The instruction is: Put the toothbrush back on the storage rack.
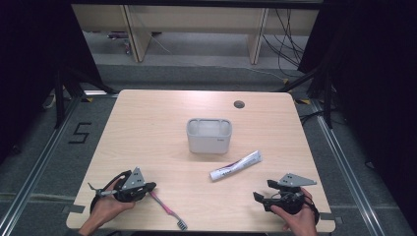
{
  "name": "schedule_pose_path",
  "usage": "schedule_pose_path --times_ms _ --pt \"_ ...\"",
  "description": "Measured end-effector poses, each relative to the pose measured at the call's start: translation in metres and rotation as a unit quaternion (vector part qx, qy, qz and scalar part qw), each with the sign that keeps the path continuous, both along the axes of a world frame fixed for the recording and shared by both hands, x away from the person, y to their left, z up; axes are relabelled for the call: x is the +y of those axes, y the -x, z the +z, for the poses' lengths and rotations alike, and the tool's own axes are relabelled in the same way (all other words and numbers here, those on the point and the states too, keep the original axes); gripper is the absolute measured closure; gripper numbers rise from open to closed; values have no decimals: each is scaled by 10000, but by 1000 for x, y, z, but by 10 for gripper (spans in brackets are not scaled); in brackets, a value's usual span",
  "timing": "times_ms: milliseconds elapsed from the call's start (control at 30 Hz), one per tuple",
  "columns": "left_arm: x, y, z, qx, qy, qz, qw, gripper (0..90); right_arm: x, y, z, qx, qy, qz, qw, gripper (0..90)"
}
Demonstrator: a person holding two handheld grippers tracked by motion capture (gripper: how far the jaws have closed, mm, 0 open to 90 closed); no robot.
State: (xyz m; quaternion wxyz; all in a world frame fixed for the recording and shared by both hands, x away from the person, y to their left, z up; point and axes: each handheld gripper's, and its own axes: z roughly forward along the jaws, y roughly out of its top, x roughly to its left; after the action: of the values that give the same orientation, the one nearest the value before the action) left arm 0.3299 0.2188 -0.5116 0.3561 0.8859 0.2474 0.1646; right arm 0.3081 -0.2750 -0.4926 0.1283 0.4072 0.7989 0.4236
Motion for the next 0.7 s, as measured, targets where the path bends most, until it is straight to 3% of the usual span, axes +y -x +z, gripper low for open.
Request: schedule_pose_path --times_ms 333,400,467,533,567,600,667,700 --pt "5 9 2 -18 -41 -40 10000 877 1 0 0 127 -90 34 9999 252" --pt "5 10 2 -9 -9 -33 10000 877 1 -1 0 35 -55 31 10000 252" --pt "7 14 1 61 -10 5 10000 877 1 0 0 161 -49 1 9999 252" --pt "8 16 1 52 -32 -15 10000 875 0 0 1 68 -48 15 10000 252" --pt "9 17 1 48 -60 -43 10000 874 2 2 2 223 -124 -71 9996 252" --pt "9 18 1 58 -55 -34 10000 873 1 0 1 60 -41 11 10000 252" --pt "10 21 1 38 -30 -21 10000 872 2 1 1 163 -65 -2 9998 252" --pt "11 22 2 34 -51 -51 10000 872 2 0 0 68 -84 8 9999 252"
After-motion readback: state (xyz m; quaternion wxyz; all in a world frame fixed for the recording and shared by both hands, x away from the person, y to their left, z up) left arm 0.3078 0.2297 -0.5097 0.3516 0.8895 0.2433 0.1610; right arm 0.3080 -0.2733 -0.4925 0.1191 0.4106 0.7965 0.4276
